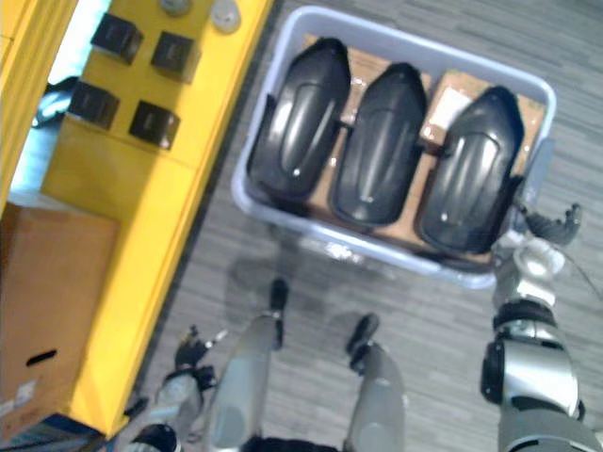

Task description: Walk over and take plastic housings, then place them on the shelf

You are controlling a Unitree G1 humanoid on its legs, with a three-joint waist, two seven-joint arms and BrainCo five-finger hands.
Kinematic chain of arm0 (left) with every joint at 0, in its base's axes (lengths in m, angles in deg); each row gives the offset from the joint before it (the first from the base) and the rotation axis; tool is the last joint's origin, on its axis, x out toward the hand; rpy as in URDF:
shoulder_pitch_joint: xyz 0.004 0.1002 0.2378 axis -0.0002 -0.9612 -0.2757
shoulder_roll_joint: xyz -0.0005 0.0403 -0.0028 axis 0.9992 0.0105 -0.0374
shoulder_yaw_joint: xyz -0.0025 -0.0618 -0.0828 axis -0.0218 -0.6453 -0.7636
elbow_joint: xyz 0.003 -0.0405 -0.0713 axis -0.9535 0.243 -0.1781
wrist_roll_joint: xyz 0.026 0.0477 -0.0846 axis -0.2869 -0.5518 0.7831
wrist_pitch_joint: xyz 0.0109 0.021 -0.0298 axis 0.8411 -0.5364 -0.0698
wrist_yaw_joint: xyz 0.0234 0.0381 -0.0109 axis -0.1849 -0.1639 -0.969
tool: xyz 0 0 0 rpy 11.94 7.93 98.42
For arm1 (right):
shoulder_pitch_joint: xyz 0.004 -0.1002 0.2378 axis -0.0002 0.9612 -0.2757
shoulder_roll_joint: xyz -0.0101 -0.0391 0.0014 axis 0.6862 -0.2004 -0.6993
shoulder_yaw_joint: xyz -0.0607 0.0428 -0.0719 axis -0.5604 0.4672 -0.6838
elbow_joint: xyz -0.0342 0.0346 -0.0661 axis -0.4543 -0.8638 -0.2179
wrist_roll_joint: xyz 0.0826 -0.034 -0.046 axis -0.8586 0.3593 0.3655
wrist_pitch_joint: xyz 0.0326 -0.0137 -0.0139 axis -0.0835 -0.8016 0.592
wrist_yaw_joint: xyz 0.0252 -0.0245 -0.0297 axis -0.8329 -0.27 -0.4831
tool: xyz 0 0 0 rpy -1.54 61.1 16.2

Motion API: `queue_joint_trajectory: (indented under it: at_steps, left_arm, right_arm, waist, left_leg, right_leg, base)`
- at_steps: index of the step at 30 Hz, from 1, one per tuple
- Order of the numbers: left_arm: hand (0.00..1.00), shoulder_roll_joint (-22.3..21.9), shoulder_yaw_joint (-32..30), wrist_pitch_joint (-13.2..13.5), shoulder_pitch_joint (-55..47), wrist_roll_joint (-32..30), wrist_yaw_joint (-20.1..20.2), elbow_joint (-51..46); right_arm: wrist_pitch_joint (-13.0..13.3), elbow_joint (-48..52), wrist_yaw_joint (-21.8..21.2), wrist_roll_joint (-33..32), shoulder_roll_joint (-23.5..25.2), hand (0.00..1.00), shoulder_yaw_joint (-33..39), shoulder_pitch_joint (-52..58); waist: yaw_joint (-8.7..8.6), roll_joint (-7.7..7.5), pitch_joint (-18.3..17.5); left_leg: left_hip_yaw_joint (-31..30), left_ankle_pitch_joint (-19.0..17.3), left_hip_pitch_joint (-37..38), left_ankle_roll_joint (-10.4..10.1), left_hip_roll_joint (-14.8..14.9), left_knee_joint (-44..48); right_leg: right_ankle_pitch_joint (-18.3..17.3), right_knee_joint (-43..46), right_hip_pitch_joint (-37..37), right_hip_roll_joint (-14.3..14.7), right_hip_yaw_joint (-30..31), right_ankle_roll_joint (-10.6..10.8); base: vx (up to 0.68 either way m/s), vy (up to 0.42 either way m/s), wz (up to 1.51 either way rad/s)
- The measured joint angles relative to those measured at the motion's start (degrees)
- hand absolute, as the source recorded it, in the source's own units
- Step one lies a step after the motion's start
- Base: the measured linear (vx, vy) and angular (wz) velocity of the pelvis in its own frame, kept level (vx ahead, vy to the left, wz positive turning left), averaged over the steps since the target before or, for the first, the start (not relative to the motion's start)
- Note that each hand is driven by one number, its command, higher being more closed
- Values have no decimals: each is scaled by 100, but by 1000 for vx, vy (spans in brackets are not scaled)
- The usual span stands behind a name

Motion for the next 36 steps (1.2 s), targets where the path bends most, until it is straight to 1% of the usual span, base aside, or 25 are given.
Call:
queue_joint_trajectory:
  at_steps: [2, 7, 8, 10, 13, 14, 15, 16, 17, 19, 20, 21, 22, 24, 25, 26, 27, 29, 32, 36]
  left_arm:
    - [0, -41, -1, 6, -2, 115, 68, 9]
    - [0, -64, -5, 81, -3, 166, 119, 10]
    - [0, -72, -9, 93, -3, 174, 143, 10]
    - [0, -76, -21, 99, -3, 175, 151, 12]
    - [0, -84, -35, 109, -3, 204, 154, 15]
    - [0, -85, -35, 114, -3, 212, 156, 19]
    - [0, -85, -35, 116, -3, 214, 157, 19]
    - [0, -85, -34, 118, -3, 216, 162, 21]
    - [0, -86, -34, 119, -3, 218, 165, 21]
    - [0, -96, -33, 119, -3, 222, 174, 22]
    - [0, -97, -33, 121, -3, 221, 183, 18]
    - [0, -98, -33, 121, -2, 222, 187, 14]
    - [0, -101, -33, 122, -3, 224, 193, 13]
    - [0, -102, -29, 121, -3, 250, 241, -1]
    - [0, -102, -25, 119, -3, 349, 295, -42]
    - [0, -101, -23, 107, -5, 402, 316, -81]
    - [0, -102, -23, 103, -23, 421, 323, -131]
    - [0, -144, -26, 102, -100, 433, 363, -195]
    - [0, -156, -42, 93, -147, 436, 410, -205]
    - [0, -215, -60, 96, -228, 435, 495, -407]
  right_arm:
    - [-69, 45, -13, 106, 0, 0, -235, -52]
    - [-101, 261, -29, 205, -8, 0, -369, -82]
    - [-206, 270, -82, 214, -7, 0, -377, -88]
    - [-307, 270, -138, 228, -18, 0, -424, -95]
    - [-401, 270, -267, 257, -48, 0, -453, -108]
    - [-538, 270, -371, 320, -95, 0, -478, -124]
    - [-581, 269, -405, 327, -116, 0, -479, -129]
    - [-715, 264, -488, 393, -147, 100, -481, -145]
    - [-791, 256, -510, 455, -164, 100, -485, -164]
    - [-1085, 184, -541, 685, -241, 100, -549, -275]
    - [-1279, 151, -530, 853, -309, 100, -600, -348]
    - [-1377, 141, -524, 904, -352, 100, -600, -364]
    - [-1596, 93, -524, 1123, -423, 100, -599, -408]
    - [-1909, 11, -524, 1422, -498, 100, -599, -465]
    - [-2108, -44, -527, 1578, -525, 100, -600, -532]
    - [-2357, -106, -637, 1645, -527, 100, -616, -606]
    - [-2458, -128, -659, 1680, -509, 100, -632, -615]
    - [-2701, -122, -632, 2017, -532, 100, -654, -625]
    - [-2838, -130, -728, 2286, -513, 100, -673, -539]
    - [-2814, -123, -724, 2486, -395, 100, -706, -455]
  waist:
    - [4, 2, 1]
    - [19, 14, -6]
    - [21, 17, -4]
    - [21, 17, -5]
    - [22, 18, -5]
    - [22, 21, -7]
    - [23, 21, -7]
    - [26, 22, -8]
    - [31, 26, -10]
    - [36, 45, -21]
    - [41, 45, -21]
    - [47, 45, -22]
    - [70, 45, -22]
    - [126, 45, -23]
    - [142, 44, -24]
    - [154, 42, -24]
    - [159, 57, -33]
    - [158, 102, -88]
    - [177, 98, -249]
    - [182, 78, -338]
  left_leg:
    - [-3, 0, 1, -1, -1, 17]
    - [-14, 12, -85, -21, -3, 43]
    - [-17, 15, -108, -24, -2, 59]
    - [-17, 15, -108, -24, 0, 73]
    - [-18, 15, -109, -24, -1, 85]
    - [-22, 14, -114, -23, -2, 97]
    - [-23, 14, -115, -23, -2, 100]
    - [-25, 14, -116, -23, -6, 96]
    - [-27, 14, -120, -23, -9, 90]
    - [-42, 21, -126, -19, -24, 69]
    - [-53, 56, -125, -22, -33, 21]
    - [-57, 74, -125, -16, -38, -4]
    - [-62, 106, -125, -33, -42, -39]
    - [-89, 141, -118, -52, -40, -87]
    - [-105, 180, -103, -69, -42, -144]
    - [-127, 250, -71, -79, -60, -217]
    - [-154, 278, -63, -82, -72, -259]
    - [-181, 330, -66, -99, -85, -335]
    - [-201, 352, -67, -115, -78, -383]
    - [-204, 352, -67, -115, -61, -367]
  right_leg:
    - [-33, 68, -15, -16, 2, -8]
    - [-82, 213, -151, -48, 10, -27]
    - [-90, 242, -178, -53, 10, -36]
    - [-91, 250, -177, -53, 12, -37]
    - [-91, 264, -177, -60, 11, -37]
    - [-93, 275, -177, -67, 9, -39]
    - [-95, 281, -178, -84, 8, -39]
    - [-103, 300, -180, -85, 6, -37]
    - [-113, 315, -184, -87, 4, -36]
    - [-133, 326, -188, -103, -18, -34]
    - [-133, 321, -190, -111, -40, -34]
    - [-133, 318, -190, -115, -59, -34]
    - [-135, 320, -189, -119, -91, -37]
    - [-146, 328, -189, -122, -123, -56]
    - [-151, 334, -188, -129, -141, -64]
    - [-156, 336, -186, -147, -160, -72]
    - [-159, 337, -186, -158, -177, -77]
    - [-169, 339, -183, -177, -256, -92]
    - [-178, 331, -180, -174, -295, -104]
    - [-179, 315, -161, -151, -302, -106]
  base:
    - [0, 0, 0]
    - [0, 0, 0]
    - [0, 0, 0]
    - [0, 0, 0]
    - [0, 0, 0]
    - [0, 0, 0]
    - [0, 0, 0]
    - [0, 0, 0]
    - [-24, -6, 6]
    - [-29, -16, 9]
    - [-19, -14, 9]
    - [-10, -19, 11]
    - [-2, -24, 9]
    - [3, -30, 8]
    - [16, -39, 9]
    - [15, -33, 11]
    - [23, -35, 16]
    - [21, -29, 13]
    - [16, -18, 5]
    - [0, 0, 0]
